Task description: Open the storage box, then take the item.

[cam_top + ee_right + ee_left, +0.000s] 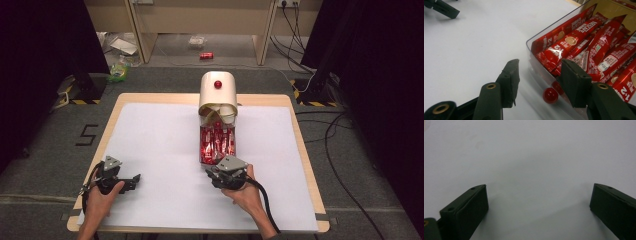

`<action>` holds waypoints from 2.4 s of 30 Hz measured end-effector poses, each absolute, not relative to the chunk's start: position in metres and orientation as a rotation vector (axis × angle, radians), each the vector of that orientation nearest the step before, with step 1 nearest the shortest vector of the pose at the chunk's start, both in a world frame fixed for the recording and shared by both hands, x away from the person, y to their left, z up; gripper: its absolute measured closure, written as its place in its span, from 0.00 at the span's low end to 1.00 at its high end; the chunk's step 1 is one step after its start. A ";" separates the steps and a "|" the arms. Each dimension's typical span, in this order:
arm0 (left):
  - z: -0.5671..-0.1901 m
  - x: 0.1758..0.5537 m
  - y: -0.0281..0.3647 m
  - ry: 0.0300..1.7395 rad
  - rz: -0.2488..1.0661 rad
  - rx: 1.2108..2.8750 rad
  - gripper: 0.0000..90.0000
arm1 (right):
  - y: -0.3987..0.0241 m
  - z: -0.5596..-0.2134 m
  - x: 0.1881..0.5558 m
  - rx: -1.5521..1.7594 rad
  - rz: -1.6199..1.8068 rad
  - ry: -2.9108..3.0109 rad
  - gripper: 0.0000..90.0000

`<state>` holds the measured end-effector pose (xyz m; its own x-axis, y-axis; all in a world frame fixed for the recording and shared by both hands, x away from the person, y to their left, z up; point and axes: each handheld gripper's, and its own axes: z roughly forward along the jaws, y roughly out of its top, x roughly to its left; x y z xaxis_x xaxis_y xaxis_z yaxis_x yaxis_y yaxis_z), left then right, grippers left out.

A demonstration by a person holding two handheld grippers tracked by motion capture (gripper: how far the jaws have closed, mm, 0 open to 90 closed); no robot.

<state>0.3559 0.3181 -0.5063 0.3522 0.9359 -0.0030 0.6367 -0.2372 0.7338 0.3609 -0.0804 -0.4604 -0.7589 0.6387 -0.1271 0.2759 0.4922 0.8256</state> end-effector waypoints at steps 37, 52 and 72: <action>-0.506 0.356 0.318 1.367 0.590 1.968 0.01 | -0.094 -0.438 0.379 0.948 1.236 2.127 0.50; -0.506 0.356 0.318 1.368 0.590 1.969 0.01 | -0.097 -0.438 0.388 0.964 1.236 2.110 0.51; -0.506 0.356 0.318 1.368 0.589 1.969 0.01 | -0.094 -0.439 0.393 0.956 1.222 2.116 0.51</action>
